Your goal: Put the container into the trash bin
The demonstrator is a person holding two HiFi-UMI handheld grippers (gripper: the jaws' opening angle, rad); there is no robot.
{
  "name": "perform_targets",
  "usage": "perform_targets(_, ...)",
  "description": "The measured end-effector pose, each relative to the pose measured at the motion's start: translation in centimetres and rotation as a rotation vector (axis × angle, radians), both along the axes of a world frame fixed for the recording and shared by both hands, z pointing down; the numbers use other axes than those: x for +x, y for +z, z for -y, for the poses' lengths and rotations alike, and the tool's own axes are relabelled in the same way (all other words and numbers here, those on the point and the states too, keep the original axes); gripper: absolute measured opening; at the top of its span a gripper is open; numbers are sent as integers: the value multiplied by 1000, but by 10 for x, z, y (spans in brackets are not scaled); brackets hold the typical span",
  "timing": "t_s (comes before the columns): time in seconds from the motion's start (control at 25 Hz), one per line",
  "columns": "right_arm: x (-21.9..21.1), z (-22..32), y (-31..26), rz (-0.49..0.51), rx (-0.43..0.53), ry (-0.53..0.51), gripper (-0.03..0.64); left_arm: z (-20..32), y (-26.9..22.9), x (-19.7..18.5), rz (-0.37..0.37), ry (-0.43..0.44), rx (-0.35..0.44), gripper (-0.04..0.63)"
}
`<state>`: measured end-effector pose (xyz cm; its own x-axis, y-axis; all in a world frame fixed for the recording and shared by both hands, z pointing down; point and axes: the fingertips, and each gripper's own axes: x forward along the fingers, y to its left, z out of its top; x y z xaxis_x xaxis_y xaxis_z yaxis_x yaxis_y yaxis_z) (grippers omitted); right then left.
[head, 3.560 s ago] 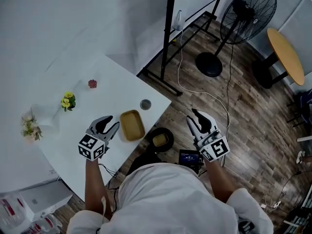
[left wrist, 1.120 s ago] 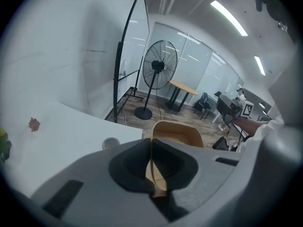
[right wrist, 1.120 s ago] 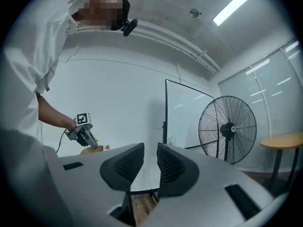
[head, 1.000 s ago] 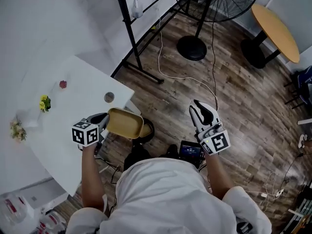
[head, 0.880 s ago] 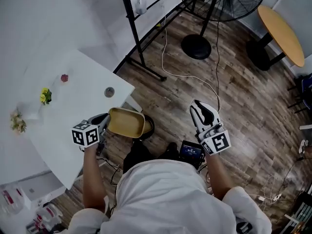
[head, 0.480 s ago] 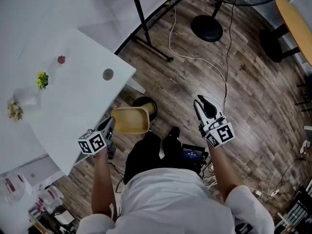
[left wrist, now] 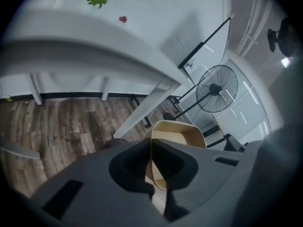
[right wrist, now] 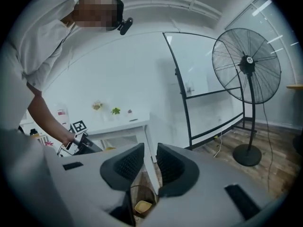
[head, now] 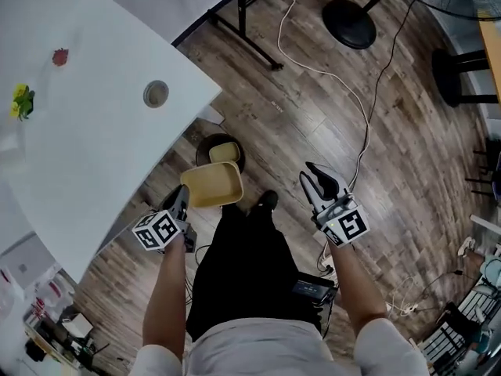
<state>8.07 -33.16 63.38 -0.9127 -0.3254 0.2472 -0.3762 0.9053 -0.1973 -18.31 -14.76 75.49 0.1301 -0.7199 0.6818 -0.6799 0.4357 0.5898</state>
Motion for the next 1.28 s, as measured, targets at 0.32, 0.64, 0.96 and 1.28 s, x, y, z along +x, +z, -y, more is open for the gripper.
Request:
perform_targets(0.32, -40, -1, 95, -35, -4, -133, 104, -22, 143, 2, -54, -176, -105, 20)
perform_targets(0.64, -49, -8, 171, -66, -60, -183, 104, -30, 248, 28, -156, -377, -131, 19)
perform_targets(0.96, -67, 4, 202, -24, -64, -176, 104, -37, 314, 30, -195, -715, -158, 20)
perform_targets(1.28, -70, 4, 218, -9, -78, -193, 104, -46, 366, 36, -246, -948, -174, 20)
